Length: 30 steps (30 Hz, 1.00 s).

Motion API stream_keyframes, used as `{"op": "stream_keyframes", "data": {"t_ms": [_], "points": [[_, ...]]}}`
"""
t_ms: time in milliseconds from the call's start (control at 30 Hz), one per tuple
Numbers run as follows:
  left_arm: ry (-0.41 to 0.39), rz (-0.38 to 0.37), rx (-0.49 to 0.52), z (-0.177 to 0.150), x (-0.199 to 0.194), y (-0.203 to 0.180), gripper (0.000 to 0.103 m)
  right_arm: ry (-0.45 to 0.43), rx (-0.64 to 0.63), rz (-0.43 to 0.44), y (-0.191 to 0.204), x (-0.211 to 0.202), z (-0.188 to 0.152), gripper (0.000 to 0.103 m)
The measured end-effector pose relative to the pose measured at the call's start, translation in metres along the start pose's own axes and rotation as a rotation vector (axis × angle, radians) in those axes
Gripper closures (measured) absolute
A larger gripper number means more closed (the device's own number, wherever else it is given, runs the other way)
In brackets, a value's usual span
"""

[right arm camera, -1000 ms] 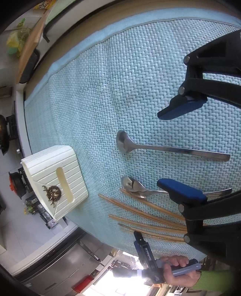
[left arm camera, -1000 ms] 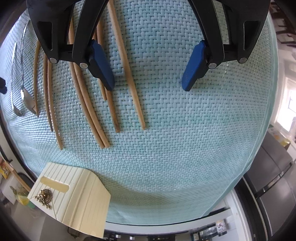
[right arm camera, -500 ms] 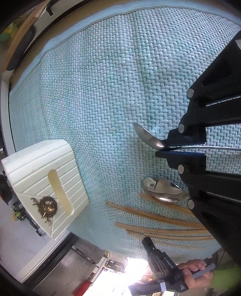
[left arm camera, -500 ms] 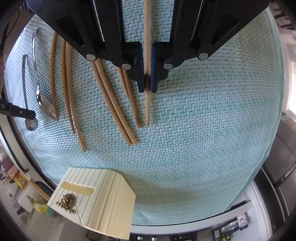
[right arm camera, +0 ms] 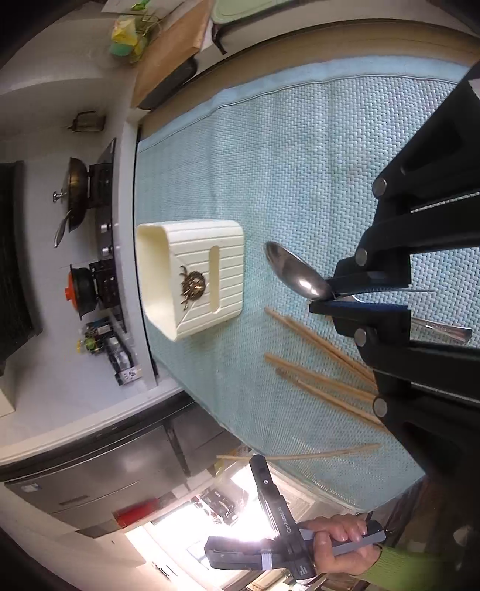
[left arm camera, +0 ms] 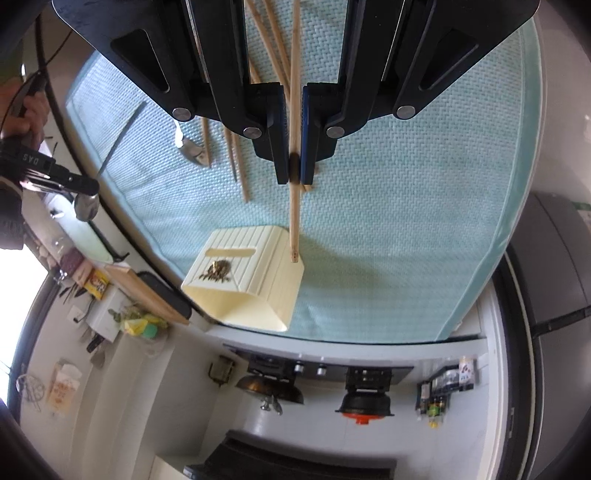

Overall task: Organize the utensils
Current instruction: 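Carry chopstick and spoon to the cream caddy and drop both inside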

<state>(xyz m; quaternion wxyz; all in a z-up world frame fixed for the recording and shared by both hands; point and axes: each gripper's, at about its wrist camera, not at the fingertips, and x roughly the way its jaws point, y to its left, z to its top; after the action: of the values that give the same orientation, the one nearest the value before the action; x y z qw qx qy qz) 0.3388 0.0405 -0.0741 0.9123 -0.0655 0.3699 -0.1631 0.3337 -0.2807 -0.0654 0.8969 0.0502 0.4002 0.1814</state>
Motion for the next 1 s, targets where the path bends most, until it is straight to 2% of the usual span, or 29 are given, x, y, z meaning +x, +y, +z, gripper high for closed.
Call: {"op": "stream_keyframes", "data": {"t_ms": [333, 533, 667, 800, 1000], "points": [[-0.168, -0.039, -0.032, 0.02, -0.045, 0.007, 0.099, -0.107, -0.107, -0.024, 0.035, -0.033, 0.009, 0.099], [-0.206, -0.051, -0.035, 0.05, -0.05, 0.002, 0.099, -0.12, -0.121, -0.033, 0.037, -0.031, 0.031, 0.099], [-0.236, -0.077, -0.035, 0.093, -0.045, -0.007, 0.099, -0.165, -0.121, -0.046, 0.033, -0.036, 0.065, 0.099], [-0.287, -0.098, -0.031, 0.15, -0.034, -0.023, 0.1, -0.245, -0.131, -0.066, 0.03, -0.043, 0.116, 0.099], [-0.373, -0.068, -0.025, 0.226, 0.001, -0.048, 0.099, -0.36, -0.137, -0.09, 0.024, -0.026, 0.193, 0.099]]}}
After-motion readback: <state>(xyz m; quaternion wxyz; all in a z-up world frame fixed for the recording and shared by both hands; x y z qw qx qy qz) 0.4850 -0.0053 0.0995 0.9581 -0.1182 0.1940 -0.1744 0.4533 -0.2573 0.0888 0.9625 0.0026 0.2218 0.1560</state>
